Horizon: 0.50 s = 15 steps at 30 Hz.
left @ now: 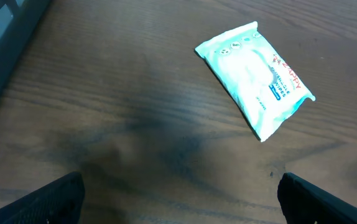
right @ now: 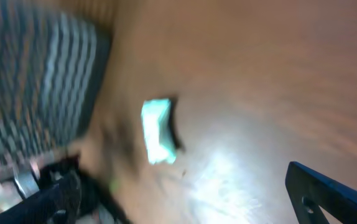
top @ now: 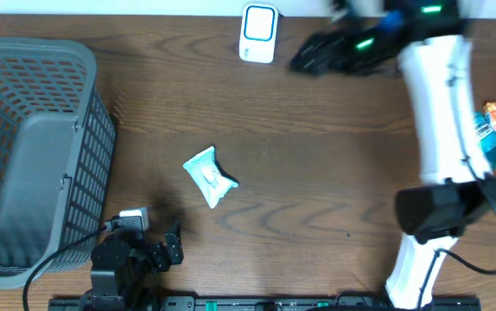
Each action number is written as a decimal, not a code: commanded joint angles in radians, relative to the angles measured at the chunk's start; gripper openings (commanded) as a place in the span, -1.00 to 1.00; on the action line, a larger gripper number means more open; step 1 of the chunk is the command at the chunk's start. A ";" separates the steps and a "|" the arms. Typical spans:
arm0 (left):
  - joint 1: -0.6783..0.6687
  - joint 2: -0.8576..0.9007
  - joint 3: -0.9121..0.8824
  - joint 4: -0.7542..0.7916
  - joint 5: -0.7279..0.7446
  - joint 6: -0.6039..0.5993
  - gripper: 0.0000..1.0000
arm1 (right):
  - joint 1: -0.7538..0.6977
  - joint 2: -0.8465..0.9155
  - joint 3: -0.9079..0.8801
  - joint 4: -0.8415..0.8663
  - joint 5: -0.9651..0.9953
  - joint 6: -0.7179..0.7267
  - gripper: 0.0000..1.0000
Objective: Scan the item barcode
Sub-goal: 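Move the right gripper to the white wipe pack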
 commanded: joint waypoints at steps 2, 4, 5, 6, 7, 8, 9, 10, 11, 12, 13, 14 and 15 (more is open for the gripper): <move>0.003 -0.001 -0.008 -0.032 0.012 0.002 0.98 | 0.191 0.026 -0.142 0.058 0.100 -0.109 0.98; 0.003 -0.001 -0.008 -0.032 0.012 0.002 0.98 | 0.266 0.032 -0.208 0.107 0.176 -0.068 0.99; 0.003 -0.001 -0.008 -0.032 0.012 0.002 0.98 | 0.299 0.032 -0.238 0.134 0.219 -0.042 0.99; 0.003 -0.001 -0.008 -0.032 0.012 0.002 0.98 | 0.333 0.032 -0.267 0.162 0.268 -0.018 0.98; 0.003 -0.001 -0.008 -0.032 0.012 0.002 0.98 | 0.367 0.032 -0.288 0.185 0.325 0.003 0.98; 0.003 -0.001 -0.008 -0.032 0.012 0.002 0.97 | 0.400 0.032 -0.298 0.202 0.385 0.028 0.99; 0.003 -0.001 -0.008 -0.032 0.012 0.002 0.98 | 0.432 0.032 -0.306 0.220 0.446 0.055 0.98; 0.003 -0.001 -0.008 -0.032 0.012 0.002 0.98 | 0.463 0.033 -0.314 0.242 0.501 0.082 0.99; 0.003 -0.001 -0.008 -0.032 0.012 0.002 0.98 | 0.493 0.033 -0.322 0.265 0.549 0.105 0.99; 0.003 -0.001 -0.008 -0.032 0.012 0.002 0.98 | 0.522 0.033 -0.325 0.282 0.589 0.120 0.98; 0.003 -0.001 -0.008 -0.032 0.012 0.002 0.98 | 0.550 0.033 -0.331 0.302 0.626 0.126 0.98; 0.003 -0.001 -0.008 -0.032 0.012 0.002 0.98 | 0.575 0.034 -0.340 0.323 0.661 0.132 0.98; 0.003 -0.001 -0.008 -0.032 0.012 0.002 0.97 | 0.595 0.034 -0.352 0.346 0.697 0.145 0.96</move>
